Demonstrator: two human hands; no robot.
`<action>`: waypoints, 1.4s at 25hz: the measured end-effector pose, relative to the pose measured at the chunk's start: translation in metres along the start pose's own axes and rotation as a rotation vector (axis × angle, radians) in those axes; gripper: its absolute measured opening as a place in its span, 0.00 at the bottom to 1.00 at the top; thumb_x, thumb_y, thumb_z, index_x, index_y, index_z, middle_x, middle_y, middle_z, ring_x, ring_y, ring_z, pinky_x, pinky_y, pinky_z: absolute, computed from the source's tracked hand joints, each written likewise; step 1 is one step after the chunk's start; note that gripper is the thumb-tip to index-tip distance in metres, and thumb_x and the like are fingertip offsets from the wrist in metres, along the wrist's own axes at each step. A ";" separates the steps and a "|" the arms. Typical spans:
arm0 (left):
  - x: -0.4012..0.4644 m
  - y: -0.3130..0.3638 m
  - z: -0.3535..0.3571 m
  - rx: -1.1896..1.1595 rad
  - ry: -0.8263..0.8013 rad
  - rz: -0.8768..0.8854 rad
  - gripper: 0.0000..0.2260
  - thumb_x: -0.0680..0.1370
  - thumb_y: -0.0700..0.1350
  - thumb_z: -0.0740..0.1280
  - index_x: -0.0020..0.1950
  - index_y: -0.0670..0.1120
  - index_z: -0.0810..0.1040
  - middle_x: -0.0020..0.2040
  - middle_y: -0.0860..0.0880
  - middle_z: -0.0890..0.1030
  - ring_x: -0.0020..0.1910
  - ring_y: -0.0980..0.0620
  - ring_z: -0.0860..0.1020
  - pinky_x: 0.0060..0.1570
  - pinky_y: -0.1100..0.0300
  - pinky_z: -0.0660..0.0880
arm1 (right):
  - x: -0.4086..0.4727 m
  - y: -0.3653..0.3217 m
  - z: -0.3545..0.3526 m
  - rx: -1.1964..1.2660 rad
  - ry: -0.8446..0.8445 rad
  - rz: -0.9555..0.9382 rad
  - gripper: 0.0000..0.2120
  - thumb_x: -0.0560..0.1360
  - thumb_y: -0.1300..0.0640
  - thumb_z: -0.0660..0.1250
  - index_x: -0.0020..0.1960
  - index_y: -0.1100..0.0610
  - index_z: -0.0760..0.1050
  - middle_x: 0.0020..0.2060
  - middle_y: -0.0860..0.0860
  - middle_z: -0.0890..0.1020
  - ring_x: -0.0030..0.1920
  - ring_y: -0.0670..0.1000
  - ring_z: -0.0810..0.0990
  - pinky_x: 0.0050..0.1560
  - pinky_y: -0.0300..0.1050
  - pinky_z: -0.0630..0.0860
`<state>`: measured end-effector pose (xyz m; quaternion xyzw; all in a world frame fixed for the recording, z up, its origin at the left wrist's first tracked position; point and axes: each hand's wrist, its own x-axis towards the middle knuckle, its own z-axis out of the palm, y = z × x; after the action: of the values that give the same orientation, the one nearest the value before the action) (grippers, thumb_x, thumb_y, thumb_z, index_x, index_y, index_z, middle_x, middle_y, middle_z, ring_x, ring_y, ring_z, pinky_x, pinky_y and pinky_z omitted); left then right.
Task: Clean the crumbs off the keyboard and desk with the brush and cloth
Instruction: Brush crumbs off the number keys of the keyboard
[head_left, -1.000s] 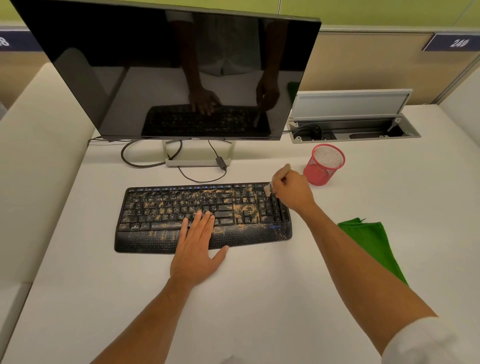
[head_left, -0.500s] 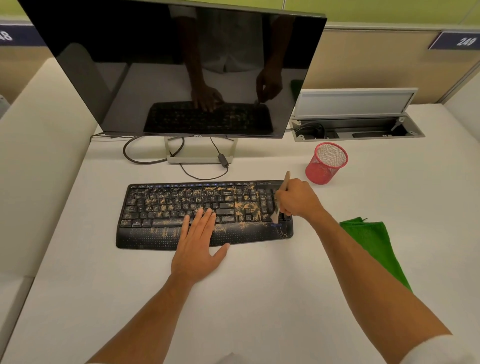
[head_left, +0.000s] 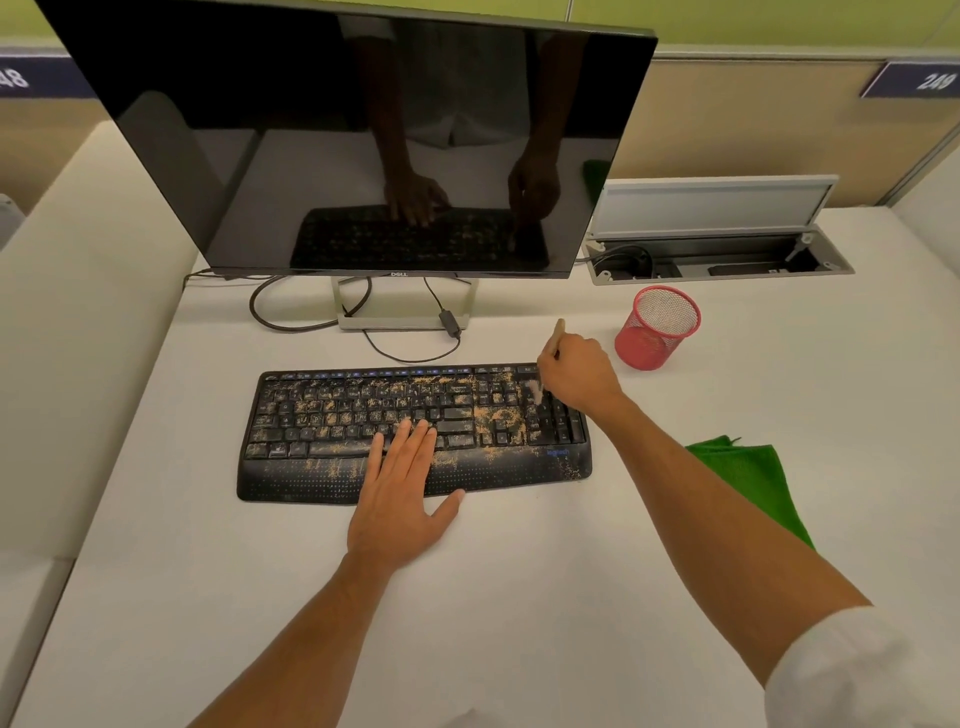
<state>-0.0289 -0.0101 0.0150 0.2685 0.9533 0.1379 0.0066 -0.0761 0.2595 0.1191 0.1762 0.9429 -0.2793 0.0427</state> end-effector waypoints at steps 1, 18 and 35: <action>0.000 0.000 0.000 0.002 -0.001 0.001 0.36 0.79 0.67 0.53 0.80 0.45 0.56 0.81 0.50 0.54 0.80 0.53 0.45 0.77 0.46 0.42 | 0.000 -0.001 -0.003 -0.026 -0.058 0.017 0.15 0.79 0.59 0.58 0.35 0.60 0.72 0.31 0.54 0.77 0.35 0.57 0.77 0.31 0.44 0.69; 0.000 0.000 0.000 0.009 -0.005 0.001 0.36 0.79 0.66 0.53 0.80 0.45 0.56 0.80 0.50 0.54 0.80 0.53 0.45 0.77 0.47 0.41 | -0.003 0.006 -0.013 0.039 -0.305 0.109 0.13 0.72 0.65 0.61 0.40 0.73 0.81 0.35 0.65 0.84 0.35 0.62 0.83 0.41 0.51 0.82; 0.000 0.000 0.000 0.014 -0.007 0.000 0.36 0.79 0.67 0.52 0.80 0.45 0.55 0.81 0.50 0.53 0.80 0.53 0.45 0.77 0.48 0.41 | -0.007 -0.004 0.008 0.019 -0.155 0.023 0.19 0.78 0.56 0.59 0.34 0.65 0.78 0.29 0.57 0.82 0.30 0.56 0.81 0.40 0.49 0.81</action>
<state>-0.0288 -0.0098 0.0153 0.2689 0.9543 0.1302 0.0079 -0.0712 0.2495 0.1159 0.1650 0.9321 -0.3003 0.1173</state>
